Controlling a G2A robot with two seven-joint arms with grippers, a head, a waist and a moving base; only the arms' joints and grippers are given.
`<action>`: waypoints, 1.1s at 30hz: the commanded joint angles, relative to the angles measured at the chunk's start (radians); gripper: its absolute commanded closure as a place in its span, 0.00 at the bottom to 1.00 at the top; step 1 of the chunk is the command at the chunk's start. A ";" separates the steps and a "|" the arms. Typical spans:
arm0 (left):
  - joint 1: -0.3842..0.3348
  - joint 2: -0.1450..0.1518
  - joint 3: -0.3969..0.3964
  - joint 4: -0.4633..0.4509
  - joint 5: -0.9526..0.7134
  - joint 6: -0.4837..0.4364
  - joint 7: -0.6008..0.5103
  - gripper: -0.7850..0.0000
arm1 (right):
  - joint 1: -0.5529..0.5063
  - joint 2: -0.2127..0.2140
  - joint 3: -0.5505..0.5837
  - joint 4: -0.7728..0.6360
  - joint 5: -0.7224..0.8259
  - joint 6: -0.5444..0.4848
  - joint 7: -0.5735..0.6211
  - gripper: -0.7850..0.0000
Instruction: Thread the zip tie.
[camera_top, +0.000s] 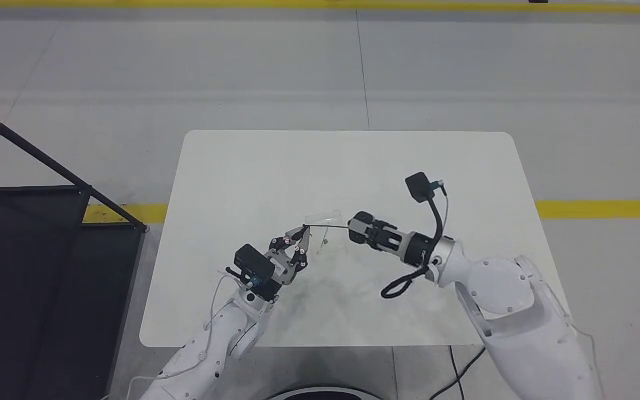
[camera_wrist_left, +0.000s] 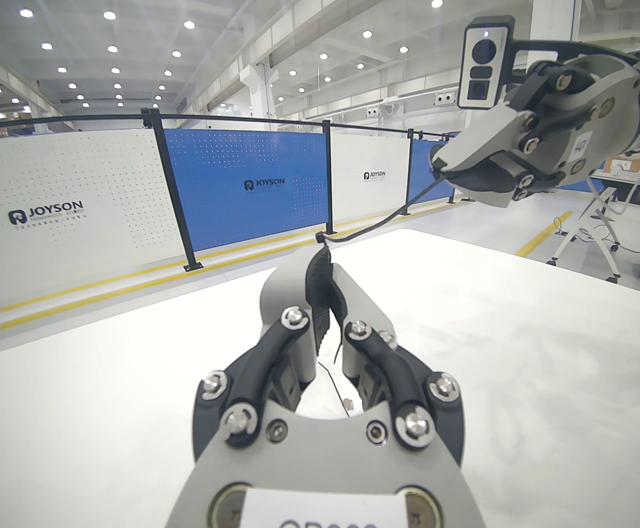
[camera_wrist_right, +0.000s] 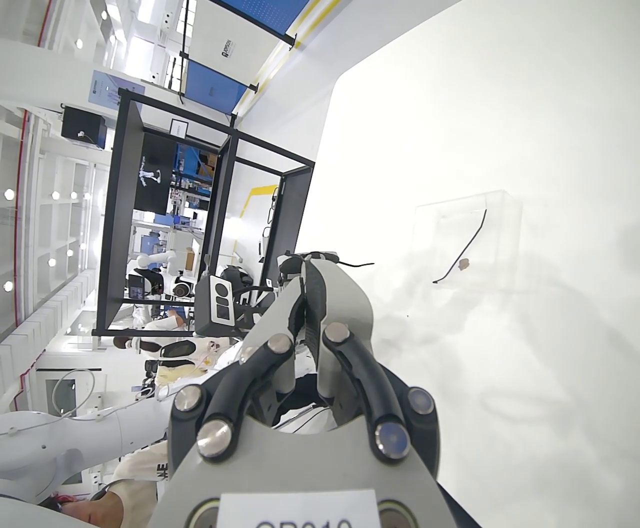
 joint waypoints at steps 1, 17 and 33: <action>0.000 0.000 0.000 0.000 0.000 0.000 0.000 1.00 | -0.005 0.000 0.000 -0.005 0.001 -0.008 -0.004 1.00; 0.000 0.000 0.000 0.000 0.000 0.000 0.000 1.00 | -0.024 -0.003 -0.001 -0.018 0.029 -0.084 -0.020 1.00; 0.000 0.000 0.000 0.000 0.000 0.000 0.000 1.00 | -0.017 -0.010 -0.015 0.003 0.095 -0.161 -0.027 1.00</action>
